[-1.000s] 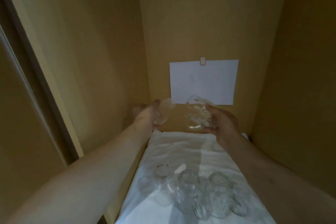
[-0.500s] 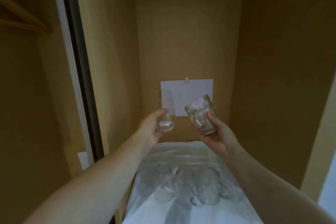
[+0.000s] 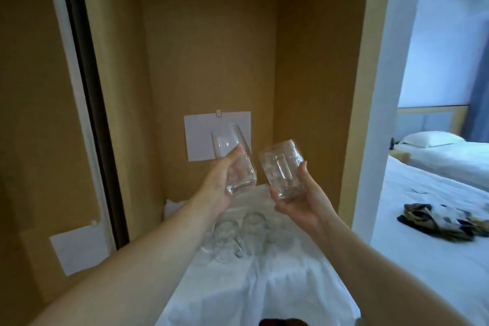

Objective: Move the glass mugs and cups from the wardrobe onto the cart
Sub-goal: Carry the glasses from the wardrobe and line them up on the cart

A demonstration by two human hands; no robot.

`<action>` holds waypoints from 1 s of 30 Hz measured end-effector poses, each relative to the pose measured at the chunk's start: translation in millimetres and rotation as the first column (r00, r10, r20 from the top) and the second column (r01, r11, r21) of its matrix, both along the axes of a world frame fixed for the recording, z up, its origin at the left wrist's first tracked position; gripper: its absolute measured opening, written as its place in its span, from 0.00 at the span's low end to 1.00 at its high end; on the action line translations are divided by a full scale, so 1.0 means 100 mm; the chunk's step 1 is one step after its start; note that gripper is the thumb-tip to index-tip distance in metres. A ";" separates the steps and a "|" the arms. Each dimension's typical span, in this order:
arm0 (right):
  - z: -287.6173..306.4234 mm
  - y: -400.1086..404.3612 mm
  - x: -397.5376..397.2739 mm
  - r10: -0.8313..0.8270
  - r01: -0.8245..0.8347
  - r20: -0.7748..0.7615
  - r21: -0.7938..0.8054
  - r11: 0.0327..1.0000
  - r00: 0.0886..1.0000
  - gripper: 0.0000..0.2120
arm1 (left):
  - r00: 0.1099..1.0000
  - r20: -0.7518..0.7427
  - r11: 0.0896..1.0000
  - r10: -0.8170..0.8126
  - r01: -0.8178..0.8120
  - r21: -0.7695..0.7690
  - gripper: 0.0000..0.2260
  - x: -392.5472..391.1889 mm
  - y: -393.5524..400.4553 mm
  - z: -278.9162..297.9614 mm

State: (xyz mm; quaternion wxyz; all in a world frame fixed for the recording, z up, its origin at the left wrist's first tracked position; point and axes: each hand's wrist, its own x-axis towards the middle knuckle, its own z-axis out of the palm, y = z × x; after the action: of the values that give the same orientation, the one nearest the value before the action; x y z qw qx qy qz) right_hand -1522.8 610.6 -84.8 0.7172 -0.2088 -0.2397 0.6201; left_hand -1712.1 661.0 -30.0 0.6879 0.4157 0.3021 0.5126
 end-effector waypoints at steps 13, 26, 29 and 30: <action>-0.05 -1.21 1.15 -0.247 0.248 0.011 -0.053 0.967 0.969 0.29 | 0.985 -0.171 0.996 0.025 -0.010 0.089 0.29 1.51 -0.62 -0.08; -0.31 -2.66 3.10 -0.414 0.414 -0.002 0.034 0.910 0.910 0.39 | 0.936 -0.268 0.960 -0.229 0.263 0.097 0.31 3.78 -1.70 -0.27; -0.37 -2.98 3.51 -0.436 0.436 0.046 0.007 0.900 0.899 0.36 | 0.914 -0.311 0.938 -0.261 0.316 0.142 0.20 4.28 -1.96 -0.32; -0.39 -3.08 3.64 -0.442 0.443 0.069 -0.004 0.896 0.894 0.32 | 0.905 -0.326 0.931 -0.273 0.334 0.148 0.20 4.44 -2.04 -0.34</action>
State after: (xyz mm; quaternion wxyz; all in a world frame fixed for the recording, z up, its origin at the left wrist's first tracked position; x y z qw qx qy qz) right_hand -1158.9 302.2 -124.1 0.8291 -0.2853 -0.2034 0.4358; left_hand -1268.3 456.9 -63.6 0.6605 0.5977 0.2808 0.3573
